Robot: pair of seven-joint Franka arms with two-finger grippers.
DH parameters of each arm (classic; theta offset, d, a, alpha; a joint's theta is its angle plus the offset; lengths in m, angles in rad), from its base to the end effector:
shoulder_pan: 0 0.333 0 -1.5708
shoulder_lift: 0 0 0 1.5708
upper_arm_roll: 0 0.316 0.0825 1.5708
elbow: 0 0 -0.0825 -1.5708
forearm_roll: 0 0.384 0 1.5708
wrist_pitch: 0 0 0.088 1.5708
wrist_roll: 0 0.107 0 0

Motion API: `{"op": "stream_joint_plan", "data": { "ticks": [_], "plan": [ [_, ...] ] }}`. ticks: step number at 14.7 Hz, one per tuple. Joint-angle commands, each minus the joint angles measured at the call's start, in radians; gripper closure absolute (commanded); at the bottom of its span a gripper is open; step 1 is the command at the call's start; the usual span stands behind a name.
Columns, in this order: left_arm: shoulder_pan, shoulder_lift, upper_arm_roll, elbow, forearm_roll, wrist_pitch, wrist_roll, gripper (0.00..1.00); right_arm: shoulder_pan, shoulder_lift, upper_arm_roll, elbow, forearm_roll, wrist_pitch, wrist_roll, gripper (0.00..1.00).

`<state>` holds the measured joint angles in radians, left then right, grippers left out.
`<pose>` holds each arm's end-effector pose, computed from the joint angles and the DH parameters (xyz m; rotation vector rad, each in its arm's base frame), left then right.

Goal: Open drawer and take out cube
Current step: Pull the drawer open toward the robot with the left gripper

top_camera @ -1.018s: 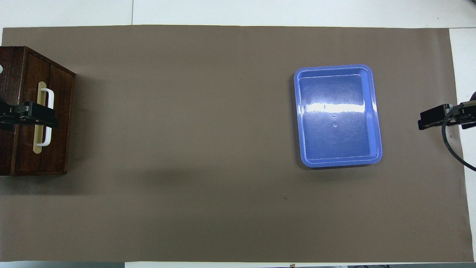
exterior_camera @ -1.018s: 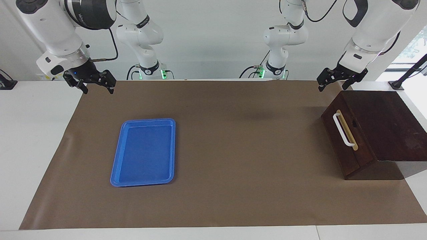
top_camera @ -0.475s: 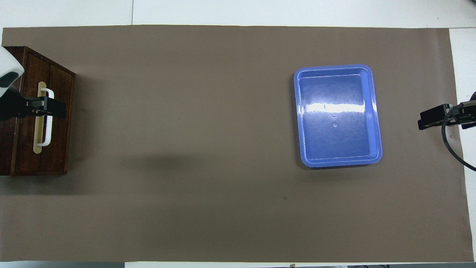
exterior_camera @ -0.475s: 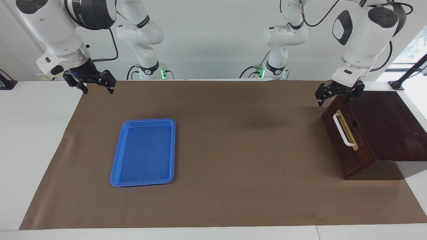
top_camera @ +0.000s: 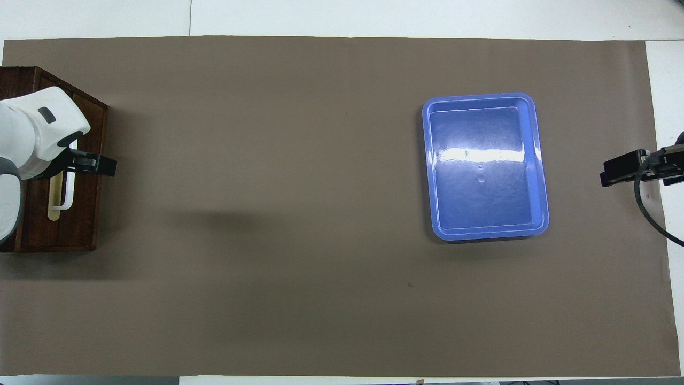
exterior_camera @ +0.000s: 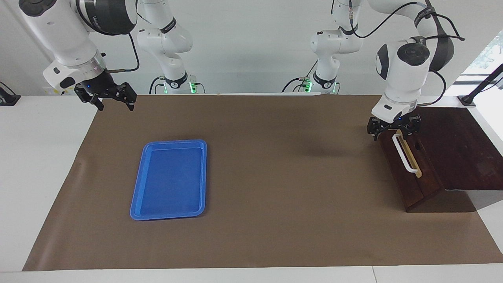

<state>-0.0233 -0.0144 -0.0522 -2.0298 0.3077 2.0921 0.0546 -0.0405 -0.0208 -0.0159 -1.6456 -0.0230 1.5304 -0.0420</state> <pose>0.5565 -0.0273 0.4616 -2.8403 0.3916 -0.1137 0.5403 -0.0331 0.5975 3.1200 -0.0222 -0.1489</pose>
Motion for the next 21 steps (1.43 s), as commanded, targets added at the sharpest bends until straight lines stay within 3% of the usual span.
{"op": "stream_joint_plan", "data": {
  "ticks": [1,6,12,17,21],
  "plan": [
    [0.020,0.031,0.000,-0.053,0.024,0.086,0.011,0.00,-0.002,-0.018,0.002,-0.019,0.000,0.004,0.007,0.00],
    [0.075,0.085,0.002,-0.052,0.027,0.176,0.030,0.00,0.001,-0.045,0.004,-0.077,0.000,0.008,-0.071,0.00],
    [0.091,0.106,0.002,-0.024,0.057,0.190,0.031,0.00,0.001,-0.048,0.002,-0.080,0.000,0.008,-0.075,0.00],
    [0.105,0.099,-0.001,-0.081,0.071,0.235,0.030,0.00,-0.005,-0.048,0.002,-0.080,0.000,0.008,-0.076,0.00],
    [0.037,0.105,-0.005,-0.079,0.070,0.238,-0.054,0.00,-0.005,-0.048,0.002,-0.079,-0.002,0.008,-0.076,0.00]
  ]
}}
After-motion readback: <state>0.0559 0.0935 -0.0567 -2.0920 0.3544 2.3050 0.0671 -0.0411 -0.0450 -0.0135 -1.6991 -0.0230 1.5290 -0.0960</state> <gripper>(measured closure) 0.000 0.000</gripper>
